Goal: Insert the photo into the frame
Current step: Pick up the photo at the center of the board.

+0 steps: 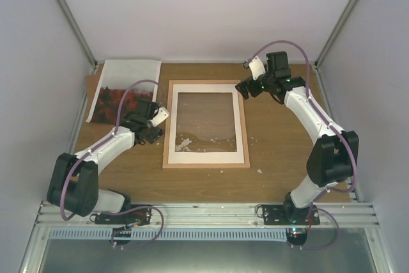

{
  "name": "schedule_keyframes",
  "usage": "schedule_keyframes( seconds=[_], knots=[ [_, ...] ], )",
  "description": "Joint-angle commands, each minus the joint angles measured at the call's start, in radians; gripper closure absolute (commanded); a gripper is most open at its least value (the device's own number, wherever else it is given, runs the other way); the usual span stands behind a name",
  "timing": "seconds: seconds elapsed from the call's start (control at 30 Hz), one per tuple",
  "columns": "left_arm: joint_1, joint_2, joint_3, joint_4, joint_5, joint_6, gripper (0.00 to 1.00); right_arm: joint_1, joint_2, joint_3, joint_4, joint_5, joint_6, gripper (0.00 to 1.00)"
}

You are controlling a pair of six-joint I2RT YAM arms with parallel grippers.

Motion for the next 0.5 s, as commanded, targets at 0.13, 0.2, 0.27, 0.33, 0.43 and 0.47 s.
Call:
schedule_keyframes(
  seconds=[0.13,0.2,0.27,0.33,0.43,0.47],
  knots=[
    [-0.038,0.087,0.035,0.105,-0.142,0.026,0.11,-0.012,-0.035,-0.009,0.018,-0.01,0.019,0.0],
    [-0.045,0.117,0.042,0.114,-0.146,0.03,0.12,-0.014,-0.036,-0.013,0.02,-0.006,0.018,0.0],
    [-0.046,0.151,0.05,0.126,-0.148,0.035,0.13,-0.017,-0.035,-0.014,0.02,-0.006,0.018,0.0],
    [-0.046,0.182,0.055,0.144,-0.149,0.037,0.13,-0.017,-0.032,-0.013,0.02,-0.007,0.017,0.0],
    [-0.046,0.225,0.07,0.167,-0.158,0.04,0.14,-0.018,-0.026,-0.009,0.019,-0.007,0.017,0.0],
    [-0.046,0.235,0.075,0.176,-0.165,0.04,0.14,-0.019,-0.025,-0.009,0.019,-0.007,0.018,0.0]
  ],
)
